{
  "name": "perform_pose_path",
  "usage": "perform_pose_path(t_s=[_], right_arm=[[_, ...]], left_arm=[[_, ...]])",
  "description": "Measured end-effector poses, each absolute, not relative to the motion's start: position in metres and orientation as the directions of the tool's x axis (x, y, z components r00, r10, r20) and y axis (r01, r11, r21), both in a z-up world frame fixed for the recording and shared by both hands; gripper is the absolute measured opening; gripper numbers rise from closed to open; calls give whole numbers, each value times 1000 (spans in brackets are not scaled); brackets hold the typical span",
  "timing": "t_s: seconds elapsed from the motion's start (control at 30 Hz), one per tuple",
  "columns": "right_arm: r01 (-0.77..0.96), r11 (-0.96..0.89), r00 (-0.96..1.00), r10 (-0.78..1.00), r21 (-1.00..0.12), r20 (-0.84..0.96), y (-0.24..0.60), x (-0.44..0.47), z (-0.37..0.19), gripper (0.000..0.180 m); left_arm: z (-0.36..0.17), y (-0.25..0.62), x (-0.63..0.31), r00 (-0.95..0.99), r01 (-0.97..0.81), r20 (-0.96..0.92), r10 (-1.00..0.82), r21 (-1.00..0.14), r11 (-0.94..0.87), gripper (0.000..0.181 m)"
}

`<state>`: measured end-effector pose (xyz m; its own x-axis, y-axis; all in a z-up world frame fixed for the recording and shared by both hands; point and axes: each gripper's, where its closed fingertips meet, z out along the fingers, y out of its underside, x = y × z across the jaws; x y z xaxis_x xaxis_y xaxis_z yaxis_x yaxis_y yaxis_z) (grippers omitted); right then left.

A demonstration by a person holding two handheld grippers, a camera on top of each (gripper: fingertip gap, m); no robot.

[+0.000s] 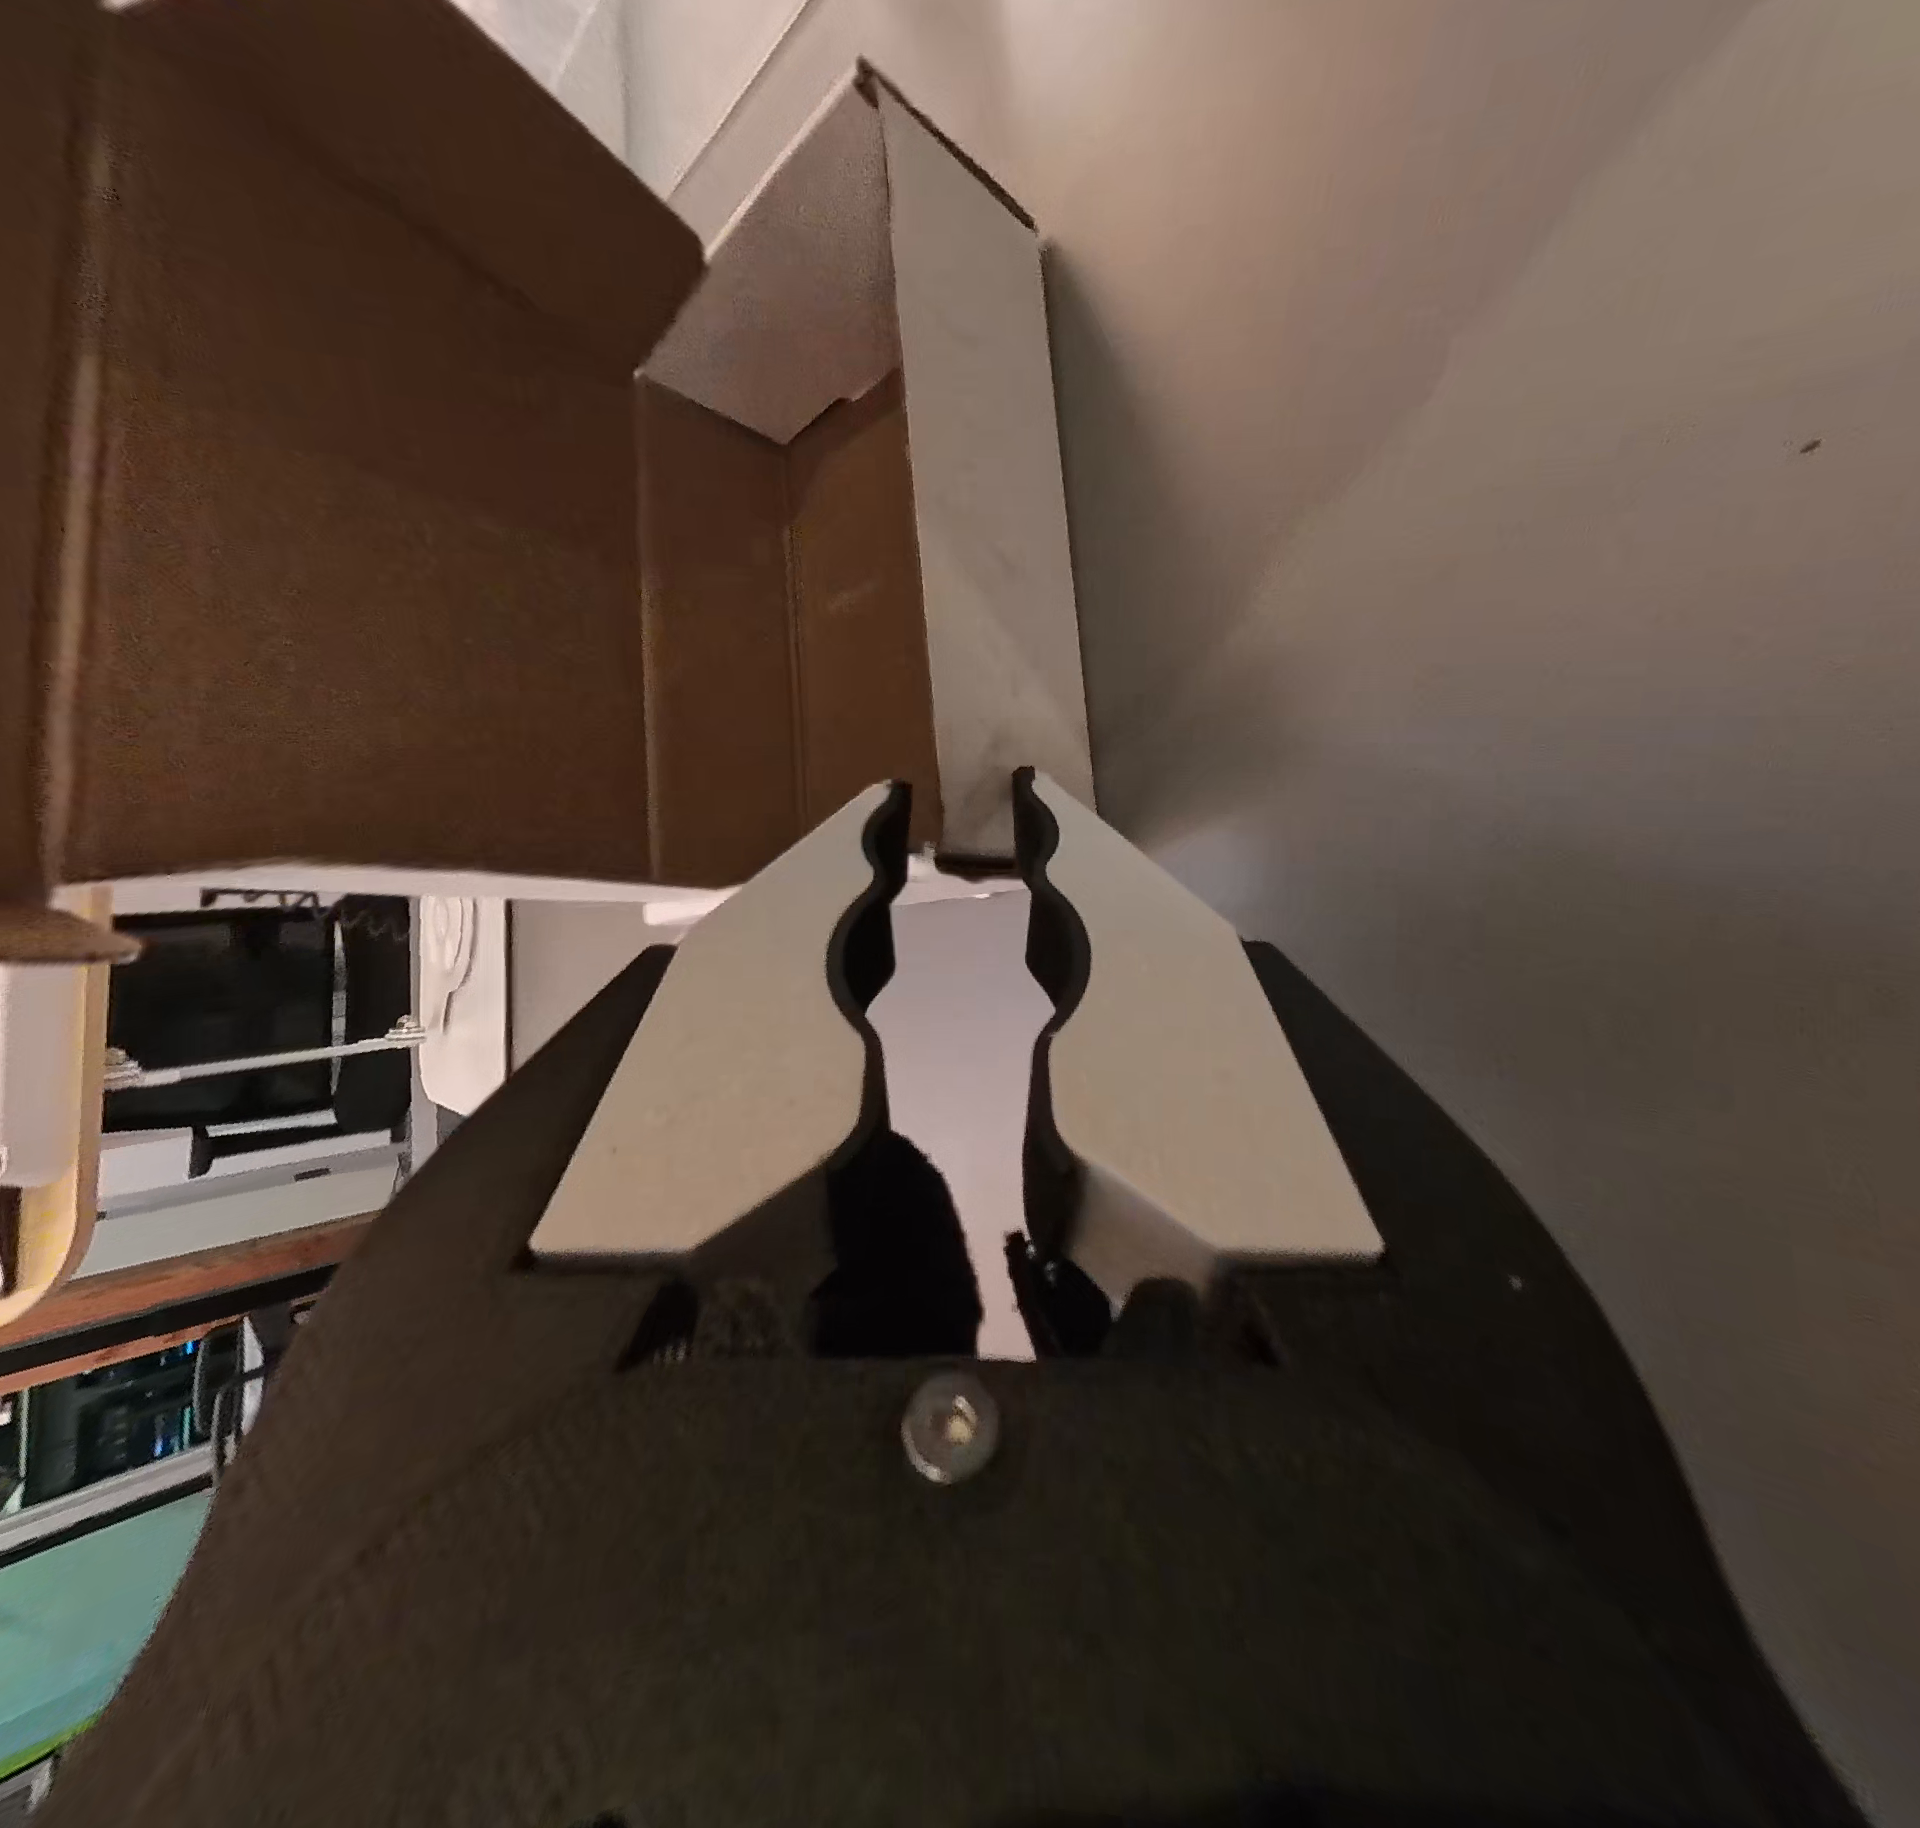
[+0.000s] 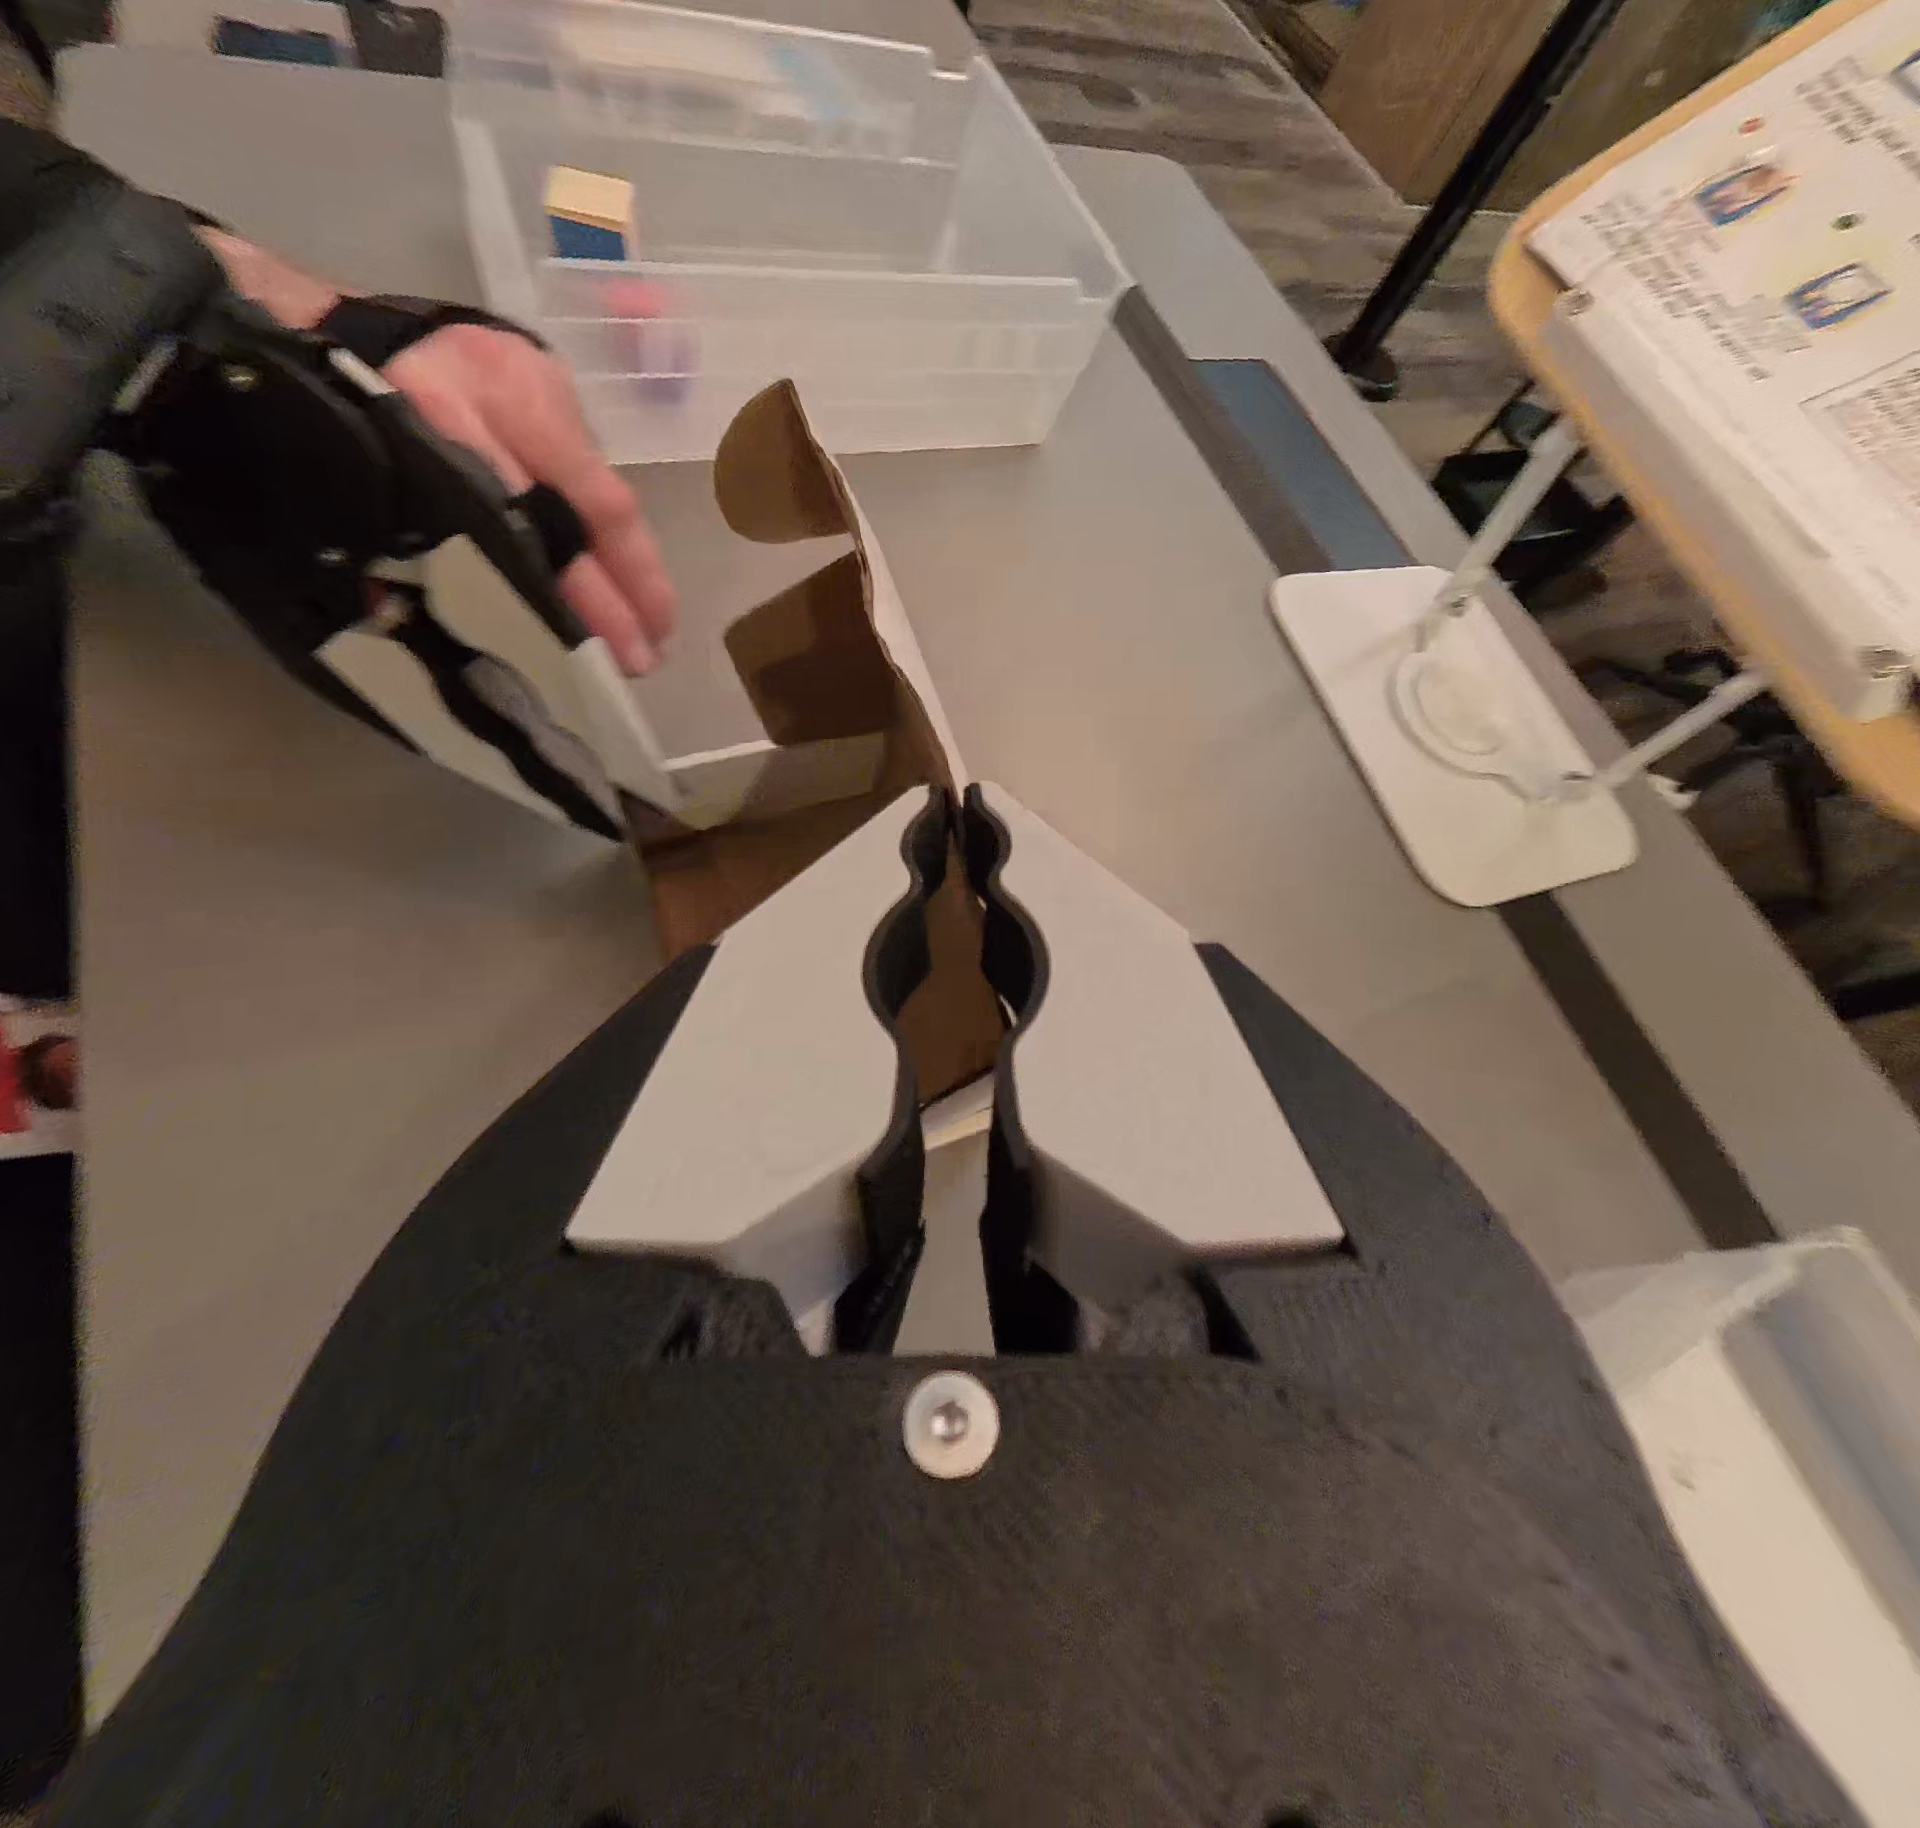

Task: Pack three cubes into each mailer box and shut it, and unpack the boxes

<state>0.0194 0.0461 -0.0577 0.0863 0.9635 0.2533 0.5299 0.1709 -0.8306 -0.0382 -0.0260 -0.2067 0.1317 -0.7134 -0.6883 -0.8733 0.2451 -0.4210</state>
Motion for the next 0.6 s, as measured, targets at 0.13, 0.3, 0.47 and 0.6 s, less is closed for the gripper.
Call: perform_pose_path(t_s=[0.13,0.3,0.47,0.6], right_arm=[[621,222,143,911,-752,388,93,10,-62,1],[777,225,148,842,-587,518,145,-1,-110,1],[872,166,122,838,-461,532,177,-1,-157,2],[904,162,84,840,-396,537,184,-3,-172,4]], left_arm=[[-207,-25,-38,127,-880,-683,-719,-412,236,16],[-208,-24,-36,128,-887,-677,-725,-405,221,14],[-209,-28,-37,118,-906,-654,-748,-379,188,11],[-209,-29,-35,131,-904,-656,-744,-388,182,10]])
